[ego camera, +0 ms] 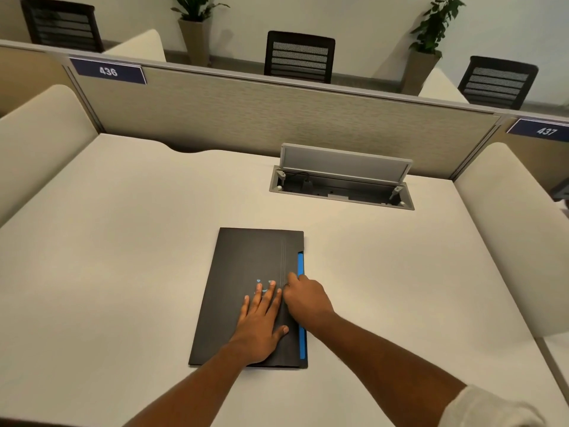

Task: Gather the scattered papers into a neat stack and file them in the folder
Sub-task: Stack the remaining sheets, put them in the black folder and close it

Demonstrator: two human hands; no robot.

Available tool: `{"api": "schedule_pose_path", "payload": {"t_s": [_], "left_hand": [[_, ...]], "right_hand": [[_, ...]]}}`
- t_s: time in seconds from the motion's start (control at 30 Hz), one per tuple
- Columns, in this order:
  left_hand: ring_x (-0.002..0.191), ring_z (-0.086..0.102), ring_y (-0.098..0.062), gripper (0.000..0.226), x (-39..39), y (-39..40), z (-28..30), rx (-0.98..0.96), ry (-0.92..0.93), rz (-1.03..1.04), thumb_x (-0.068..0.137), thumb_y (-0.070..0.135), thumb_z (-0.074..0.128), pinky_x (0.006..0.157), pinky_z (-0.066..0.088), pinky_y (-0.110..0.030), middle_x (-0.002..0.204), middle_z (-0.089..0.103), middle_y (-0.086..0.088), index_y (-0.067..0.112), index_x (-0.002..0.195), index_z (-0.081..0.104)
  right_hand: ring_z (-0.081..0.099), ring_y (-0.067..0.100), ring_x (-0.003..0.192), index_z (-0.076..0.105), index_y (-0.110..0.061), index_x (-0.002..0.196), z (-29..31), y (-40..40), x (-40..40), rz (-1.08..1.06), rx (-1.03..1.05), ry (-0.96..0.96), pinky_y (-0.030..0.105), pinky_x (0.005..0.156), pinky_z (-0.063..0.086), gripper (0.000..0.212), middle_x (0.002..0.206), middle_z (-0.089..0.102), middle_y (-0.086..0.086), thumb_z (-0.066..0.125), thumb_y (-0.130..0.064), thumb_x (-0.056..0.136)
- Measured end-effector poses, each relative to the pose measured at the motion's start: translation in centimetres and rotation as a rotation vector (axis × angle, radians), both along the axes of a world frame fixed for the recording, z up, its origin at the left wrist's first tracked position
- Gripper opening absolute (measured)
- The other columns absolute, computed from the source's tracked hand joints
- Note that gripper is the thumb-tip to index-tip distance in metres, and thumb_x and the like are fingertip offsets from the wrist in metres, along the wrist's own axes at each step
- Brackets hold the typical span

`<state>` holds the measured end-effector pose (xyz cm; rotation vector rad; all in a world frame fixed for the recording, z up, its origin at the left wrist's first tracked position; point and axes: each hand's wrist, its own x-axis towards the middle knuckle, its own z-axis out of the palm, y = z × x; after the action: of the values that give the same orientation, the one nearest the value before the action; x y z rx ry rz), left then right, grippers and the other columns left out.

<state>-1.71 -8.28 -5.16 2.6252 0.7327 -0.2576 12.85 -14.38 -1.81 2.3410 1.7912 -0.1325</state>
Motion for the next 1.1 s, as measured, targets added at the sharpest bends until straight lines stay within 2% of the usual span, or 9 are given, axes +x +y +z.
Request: {"api": "schedule_pose_path", "payload": {"t_s": [0.27, 0.37, 0.43, 0.57, 0.7, 0.8, 0.9, 1.0, 1.1], "left_hand": [[0.142, -0.033, -0.021, 0.084, 0.0, 0.1, 0.1, -0.031, -0.014, 0.003, 0.094, 0.062, 0.034, 0.117, -0.015, -0.046, 0.156, -0.032, 0.008, 0.029, 0.152, -0.016], [0.142, -0.033, -0.020, 0.084, -0.1, 0.2, 0.3, -0.062, -0.016, 0.005, 0.095, 0.056, 0.039, 0.116, -0.015, -0.045, 0.153, -0.034, 0.010, 0.029, 0.151, -0.017], [0.144, -0.029, -0.019, 0.078, -0.1, 0.6, 0.5, -0.105, -0.044, 0.009, 0.098, 0.042, 0.043, 0.115, -0.015, -0.043, 0.153, -0.032, 0.013, 0.029, 0.153, -0.012], [0.150, -0.011, -0.017, 0.060, -0.9, 1.6, 1.3, -0.243, -0.230, 0.096, 0.100, 0.015, 0.043, 0.116, -0.011, -0.036, 0.159, -0.005, 0.016, 0.025, 0.154, 0.018], [0.150, 0.002, -0.025, 0.056, -2.7, 3.0, 1.7, -0.017, -0.259, 0.419, 0.095, 0.017, 0.050, 0.119, -0.004, -0.045, 0.161, 0.016, 0.000, 0.019, 0.148, 0.034], [0.145, 0.019, -0.035, 0.062, -4.0, 4.1, 2.4, -0.001, -0.192, 0.710, 0.089, 0.025, 0.059, 0.117, 0.020, -0.049, 0.157, 0.023, -0.013, 0.010, 0.145, 0.035], [0.136, 0.033, -0.036, 0.065, -4.7, 4.6, 2.8, -0.059, -0.222, 0.788, 0.087, 0.022, 0.062, 0.108, 0.035, -0.048, 0.150, 0.035, -0.017, 0.005, 0.144, 0.034], [0.125, 0.042, -0.037, 0.060, -4.8, 5.3, 3.3, -0.073, -0.226, 0.792, 0.087, 0.021, 0.061, 0.100, 0.040, -0.047, 0.135, 0.048, -0.017, 0.004, 0.140, 0.037], [0.119, 0.047, -0.038, 0.052, -4.7, 6.9, 3.6, -0.069, -0.181, 0.793, 0.088, 0.021, 0.060, 0.099, 0.041, -0.044, 0.127, 0.054, -0.019, 0.004, 0.134, 0.043]], "right_hand": [[0.059, 0.035, 0.110, 0.060, 0.000, 0.132, 0.0, 0.3, -0.5, 0.003, 0.000, 0.072, 0.043, 0.086, 0.055, 0.036, 0.122, 0.056, 0.018, 0.062, -0.016, 0.100], [0.058, 0.032, 0.115, 0.058, -0.004, 0.132, 0.0, -0.6, -0.4, -0.164, 0.026, 0.185, 0.040, 0.091, 0.055, 0.031, 0.127, 0.055, 0.013, 0.051, -0.016, 0.104], [0.058, 0.027, 0.111, 0.053, -0.012, 0.134, -0.2, -1.6, -0.3, -0.284, 0.085, 0.254, 0.033, 0.086, 0.050, 0.031, 0.128, 0.055, 0.009, 0.042, -0.020, 0.107], [0.052, 0.022, 0.115, 0.050, -0.027, 0.143, -0.3, -3.4, -0.4, -0.391, 0.189, 0.312, 0.033, 0.086, 0.050, 0.037, 0.132, 0.048, 0.000, 0.043, -0.030, 0.106], [0.059, 0.023, 0.119, 0.043, -0.022, 0.152, 0.1, -3.4, -0.6, -0.725, 0.332, 0.527, 0.029, 0.095, 0.050, 0.056, 0.139, 0.049, 0.005, 0.059, -0.034, 0.099], [0.064, 0.023, 0.111, 0.054, -0.012, 0.139, 0.0, -3.0, -0.5, -0.906, 0.339, 0.671, 0.026, 0.085, 0.046, 0.053, 0.132, 0.059, 0.006, 0.067, -0.036, 0.093], [0.059, 0.014, 0.087, 0.059, -0.016, 0.117, -0.1, -2.7, -0.7, -0.958, 0.340, 0.744, 0.025, 0.074, 0.046, 0.033, 0.100, 0.062, -0.002, 0.071, -0.033, 0.091], [0.065, 0.012, 0.071, 0.061, -0.012, 0.090, -0.2, -2.4, -0.6, -1.023, 0.369, 0.853, 0.029, 0.066, 0.057, 0.017, 0.081, 0.065, -0.003, 0.076, -0.021, 0.087], [0.074, 0.024, 0.075, 0.077, -0.009, 0.080, 0.1, -2.3, -0.1, -1.058, 0.372, 0.963, 0.040, 0.077, 0.064, 0.006, 0.077, 0.075, 0.007, 0.079, -0.014, 0.083]]}}
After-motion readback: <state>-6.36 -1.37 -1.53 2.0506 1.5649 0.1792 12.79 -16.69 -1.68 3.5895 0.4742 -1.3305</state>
